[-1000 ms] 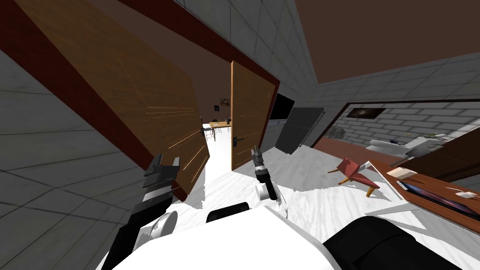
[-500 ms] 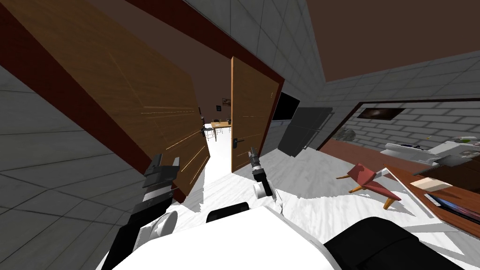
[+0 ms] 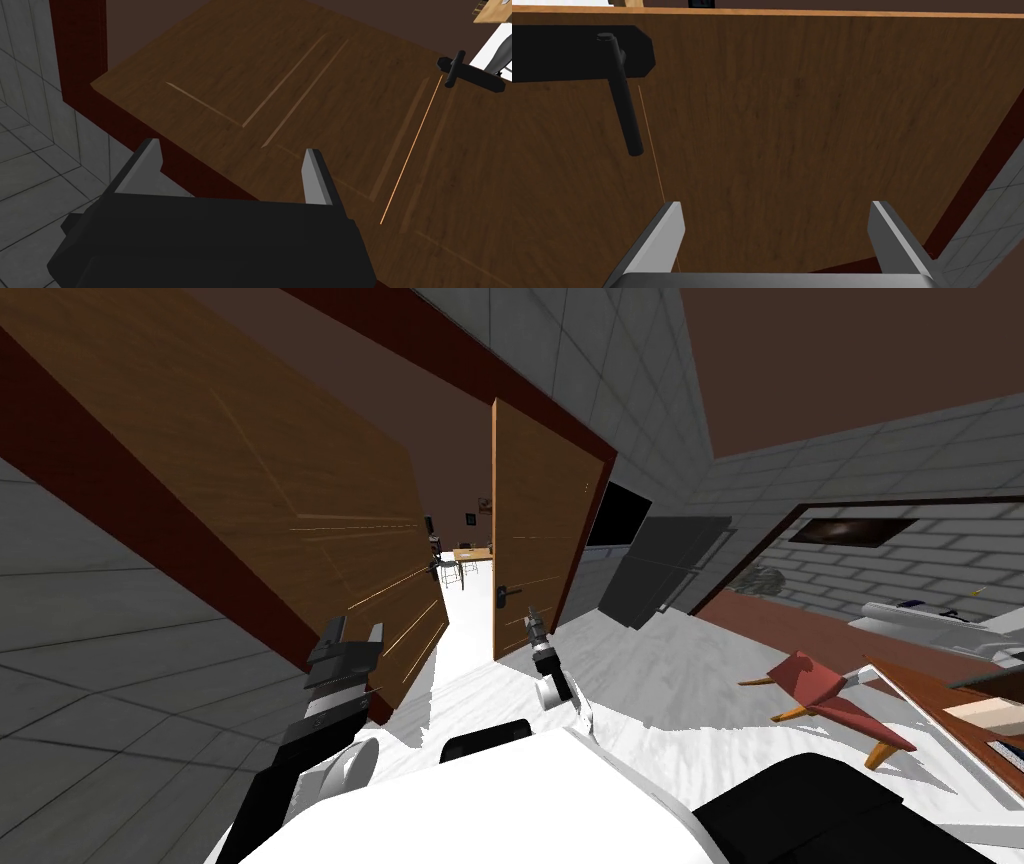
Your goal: Push the door open
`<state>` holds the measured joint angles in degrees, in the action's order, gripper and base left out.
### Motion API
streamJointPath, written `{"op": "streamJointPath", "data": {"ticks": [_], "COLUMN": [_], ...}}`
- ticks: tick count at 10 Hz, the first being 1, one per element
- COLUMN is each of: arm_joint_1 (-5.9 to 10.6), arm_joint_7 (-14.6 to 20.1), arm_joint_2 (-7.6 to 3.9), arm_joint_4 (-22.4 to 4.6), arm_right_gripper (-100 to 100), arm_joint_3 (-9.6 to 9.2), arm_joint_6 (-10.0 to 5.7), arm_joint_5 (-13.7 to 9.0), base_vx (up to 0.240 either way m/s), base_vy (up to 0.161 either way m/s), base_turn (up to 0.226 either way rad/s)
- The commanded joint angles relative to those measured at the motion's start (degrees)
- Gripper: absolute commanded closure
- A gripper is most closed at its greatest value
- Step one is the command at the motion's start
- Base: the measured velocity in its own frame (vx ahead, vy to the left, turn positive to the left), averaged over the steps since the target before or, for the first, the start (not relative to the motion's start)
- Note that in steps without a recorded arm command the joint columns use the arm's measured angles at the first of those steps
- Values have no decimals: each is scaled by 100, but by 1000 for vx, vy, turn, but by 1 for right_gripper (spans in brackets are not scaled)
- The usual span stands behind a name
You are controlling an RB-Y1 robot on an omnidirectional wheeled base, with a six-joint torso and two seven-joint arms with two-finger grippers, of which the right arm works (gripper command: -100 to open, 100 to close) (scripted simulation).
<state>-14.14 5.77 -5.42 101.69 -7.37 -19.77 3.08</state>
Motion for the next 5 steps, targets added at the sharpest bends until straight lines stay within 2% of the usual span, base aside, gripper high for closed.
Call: {"op": "streamJointPath", "data": {"ticks": [1, 5], "arm_joint_1": [114, 370], "arm_joint_7": [5, 39], "arm_joint_2": [7, -20], "arm_joint_4": [-218, -779], "arm_right_gripper": [-100, -100], "arm_joint_3": [-57, -169], "arm_joint_6": [87, 195], "arm_joint_5": [-5, -38], "base_vx": [91, 84], "base_vy": [-84, -79], "base_turn": [66, 70]}}
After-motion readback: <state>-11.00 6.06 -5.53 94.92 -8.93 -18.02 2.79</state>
